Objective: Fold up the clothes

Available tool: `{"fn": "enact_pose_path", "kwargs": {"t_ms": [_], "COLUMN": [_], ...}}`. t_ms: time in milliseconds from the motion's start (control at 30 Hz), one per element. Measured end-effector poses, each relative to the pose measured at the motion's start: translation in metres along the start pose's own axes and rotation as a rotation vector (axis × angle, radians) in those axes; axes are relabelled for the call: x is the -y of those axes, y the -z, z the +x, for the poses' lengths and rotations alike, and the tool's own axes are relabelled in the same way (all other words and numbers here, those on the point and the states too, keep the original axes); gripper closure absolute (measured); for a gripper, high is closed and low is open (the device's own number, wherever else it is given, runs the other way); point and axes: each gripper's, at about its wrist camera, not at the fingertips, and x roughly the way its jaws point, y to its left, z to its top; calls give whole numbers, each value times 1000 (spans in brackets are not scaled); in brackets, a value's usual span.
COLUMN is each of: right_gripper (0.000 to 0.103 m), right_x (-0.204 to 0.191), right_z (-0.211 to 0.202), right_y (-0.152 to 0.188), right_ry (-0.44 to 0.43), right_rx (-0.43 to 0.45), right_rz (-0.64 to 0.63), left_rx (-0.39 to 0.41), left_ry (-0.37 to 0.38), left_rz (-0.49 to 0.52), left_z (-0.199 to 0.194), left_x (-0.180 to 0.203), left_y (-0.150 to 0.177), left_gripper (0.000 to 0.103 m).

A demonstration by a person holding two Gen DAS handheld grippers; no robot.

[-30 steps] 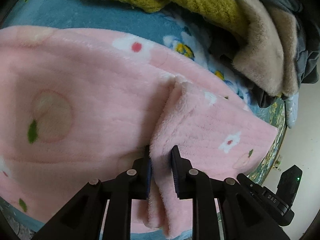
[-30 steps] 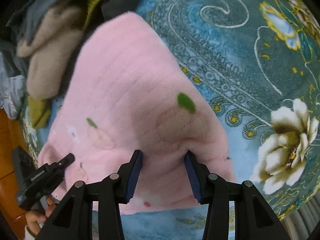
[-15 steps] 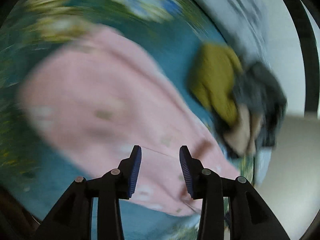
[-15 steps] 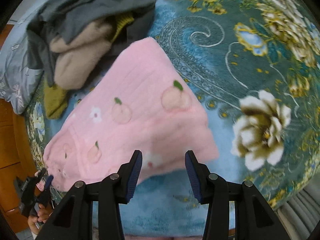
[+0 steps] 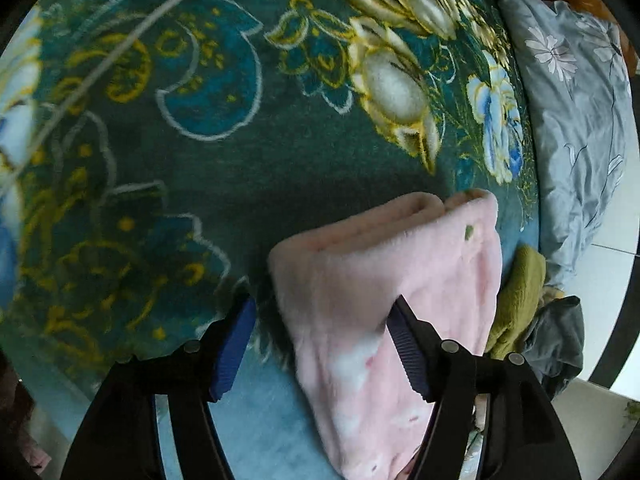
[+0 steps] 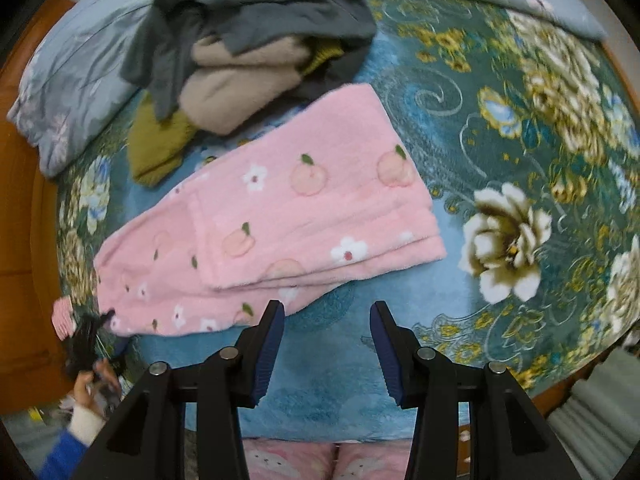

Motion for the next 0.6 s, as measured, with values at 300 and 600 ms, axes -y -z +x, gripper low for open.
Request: {"fn": "enact_pose_path", "kwargs": {"t_ms": [300, 600], "right_gripper": [55, 55], "right_x": [-22, -27], "right_z": [-25, -18], "right_y": [13, 13], "right_ry": [37, -54], "right_rx": [30, 39], "right_rz": [-103, -182], "left_rx": [29, 153], "left_ry": [17, 29], "left_rz": [87, 486], "left_z": [-5, -71], "left_x": [23, 135], "left_y": [3, 78], "left_gripper": [77, 78]}}
